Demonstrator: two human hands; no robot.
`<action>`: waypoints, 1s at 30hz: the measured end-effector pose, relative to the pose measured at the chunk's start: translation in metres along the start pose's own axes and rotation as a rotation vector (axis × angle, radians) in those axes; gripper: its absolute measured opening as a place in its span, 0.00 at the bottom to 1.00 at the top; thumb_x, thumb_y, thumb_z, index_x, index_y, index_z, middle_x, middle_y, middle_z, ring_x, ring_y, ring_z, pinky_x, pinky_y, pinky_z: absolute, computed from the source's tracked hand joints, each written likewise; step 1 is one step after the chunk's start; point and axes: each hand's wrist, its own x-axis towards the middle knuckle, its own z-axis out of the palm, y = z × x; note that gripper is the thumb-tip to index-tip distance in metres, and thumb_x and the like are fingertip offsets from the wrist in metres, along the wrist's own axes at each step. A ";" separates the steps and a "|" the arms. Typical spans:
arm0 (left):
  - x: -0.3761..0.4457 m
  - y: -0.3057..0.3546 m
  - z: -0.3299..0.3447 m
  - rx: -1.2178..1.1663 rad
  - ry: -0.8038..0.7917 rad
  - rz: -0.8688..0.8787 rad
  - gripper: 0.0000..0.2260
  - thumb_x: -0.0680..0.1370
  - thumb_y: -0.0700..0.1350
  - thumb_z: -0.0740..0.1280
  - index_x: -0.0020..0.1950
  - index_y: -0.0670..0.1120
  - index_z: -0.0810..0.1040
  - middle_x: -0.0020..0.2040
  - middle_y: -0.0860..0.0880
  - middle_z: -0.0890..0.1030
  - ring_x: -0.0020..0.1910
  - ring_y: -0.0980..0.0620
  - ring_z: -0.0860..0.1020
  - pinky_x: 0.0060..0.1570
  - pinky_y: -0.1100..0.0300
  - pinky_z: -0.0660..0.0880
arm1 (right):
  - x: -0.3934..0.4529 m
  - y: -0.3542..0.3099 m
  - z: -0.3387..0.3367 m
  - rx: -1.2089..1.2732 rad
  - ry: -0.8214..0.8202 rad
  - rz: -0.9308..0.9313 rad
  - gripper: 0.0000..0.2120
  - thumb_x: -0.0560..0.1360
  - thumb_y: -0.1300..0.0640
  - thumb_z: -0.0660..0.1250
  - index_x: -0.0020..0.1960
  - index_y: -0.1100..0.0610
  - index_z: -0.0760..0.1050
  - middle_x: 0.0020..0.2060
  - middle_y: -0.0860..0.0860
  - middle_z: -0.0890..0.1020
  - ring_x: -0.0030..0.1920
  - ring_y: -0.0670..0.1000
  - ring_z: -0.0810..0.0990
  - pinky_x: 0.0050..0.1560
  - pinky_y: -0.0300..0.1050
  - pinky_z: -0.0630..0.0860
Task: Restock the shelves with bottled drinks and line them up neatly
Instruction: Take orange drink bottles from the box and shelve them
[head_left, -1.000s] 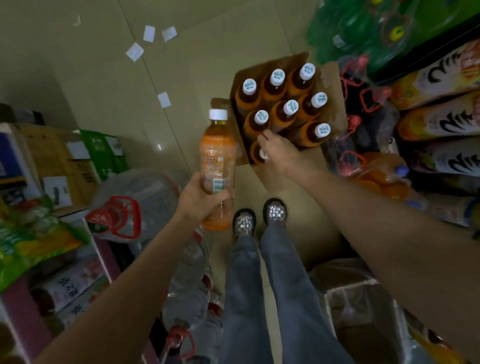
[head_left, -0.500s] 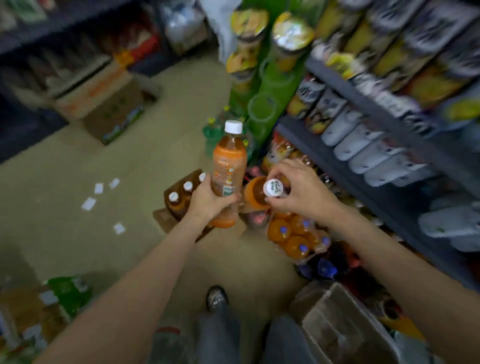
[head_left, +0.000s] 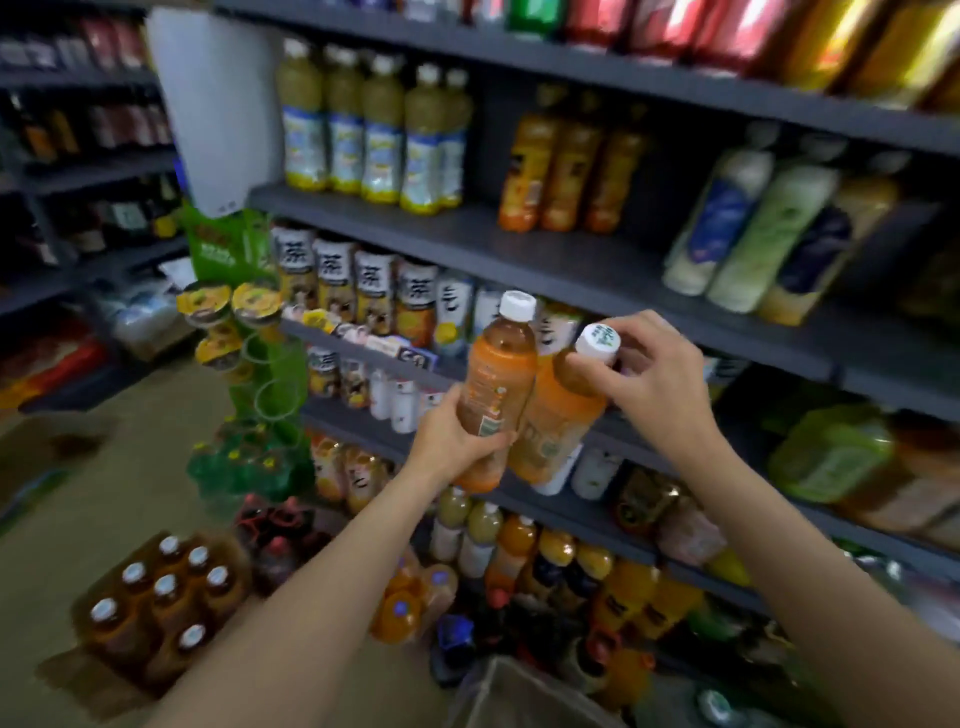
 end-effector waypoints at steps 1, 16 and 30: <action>-0.006 0.022 0.023 -0.007 -0.036 0.033 0.26 0.66 0.45 0.77 0.60 0.46 0.72 0.56 0.49 0.79 0.55 0.51 0.77 0.54 0.56 0.73 | -0.006 0.008 -0.029 0.019 0.081 0.049 0.10 0.68 0.56 0.74 0.46 0.54 0.76 0.41 0.48 0.77 0.44 0.47 0.78 0.48 0.44 0.77; 0.009 0.223 0.193 0.123 -0.292 0.411 0.23 0.66 0.46 0.77 0.56 0.48 0.71 0.52 0.51 0.72 0.53 0.54 0.71 0.48 0.67 0.66 | -0.025 0.085 -0.273 0.138 0.788 0.355 0.16 0.73 0.51 0.70 0.57 0.57 0.77 0.52 0.54 0.79 0.55 0.53 0.77 0.57 0.53 0.75; 0.069 0.254 0.297 0.006 -0.130 0.280 0.28 0.64 0.44 0.79 0.61 0.45 0.73 0.55 0.48 0.79 0.56 0.50 0.76 0.57 0.57 0.72 | 0.036 0.183 -0.345 -0.037 0.949 0.174 0.15 0.75 0.56 0.68 0.56 0.64 0.74 0.49 0.51 0.71 0.51 0.49 0.72 0.51 0.32 0.64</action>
